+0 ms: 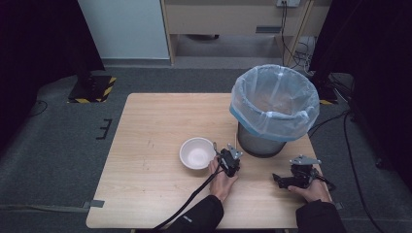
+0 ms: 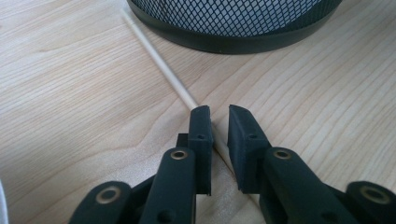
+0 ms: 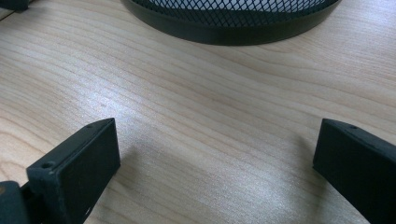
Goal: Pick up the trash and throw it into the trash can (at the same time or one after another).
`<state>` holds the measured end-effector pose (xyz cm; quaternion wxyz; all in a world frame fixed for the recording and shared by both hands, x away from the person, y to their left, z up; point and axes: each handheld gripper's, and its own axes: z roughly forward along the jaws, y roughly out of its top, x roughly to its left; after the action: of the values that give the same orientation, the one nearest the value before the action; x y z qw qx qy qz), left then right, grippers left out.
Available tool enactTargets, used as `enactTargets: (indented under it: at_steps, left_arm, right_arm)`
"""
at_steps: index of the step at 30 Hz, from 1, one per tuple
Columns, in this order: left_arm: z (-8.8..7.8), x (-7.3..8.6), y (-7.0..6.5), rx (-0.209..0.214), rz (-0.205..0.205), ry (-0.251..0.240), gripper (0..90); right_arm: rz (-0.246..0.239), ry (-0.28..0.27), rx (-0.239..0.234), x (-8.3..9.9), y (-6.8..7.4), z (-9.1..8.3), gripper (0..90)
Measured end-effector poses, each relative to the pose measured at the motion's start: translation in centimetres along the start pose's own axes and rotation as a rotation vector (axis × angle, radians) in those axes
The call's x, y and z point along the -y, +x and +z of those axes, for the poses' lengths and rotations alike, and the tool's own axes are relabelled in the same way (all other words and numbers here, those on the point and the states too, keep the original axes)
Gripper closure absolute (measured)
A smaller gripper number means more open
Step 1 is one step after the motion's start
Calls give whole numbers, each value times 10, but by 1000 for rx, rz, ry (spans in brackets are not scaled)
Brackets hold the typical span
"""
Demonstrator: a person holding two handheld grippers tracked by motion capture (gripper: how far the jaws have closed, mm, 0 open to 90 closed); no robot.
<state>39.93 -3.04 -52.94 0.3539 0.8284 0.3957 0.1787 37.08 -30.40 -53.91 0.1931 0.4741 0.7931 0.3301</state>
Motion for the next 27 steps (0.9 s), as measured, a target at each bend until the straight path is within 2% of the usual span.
enactTargets:
  at_steps: [7, 15, 23, 27]
  left_arm:
    - [-5, -1, 4, -23, 9, 21, 836]
    - [-15, 9, 10, -25, 15, 28, 844]
    - [-37, 26, 11, 1, 25, 31, 851]
    - [-49, 31, 15, 14, 20, 5, 856]
  right_arm:
    - [0, 0, 0, 0, 0, 0, 7]
    - [0, 0, 0, 0, 0, 0, 8]
    - [0, 0, 0, 0, 0, 0, 8]
    - [0, 1, -2, 0, 0, 0, 8]
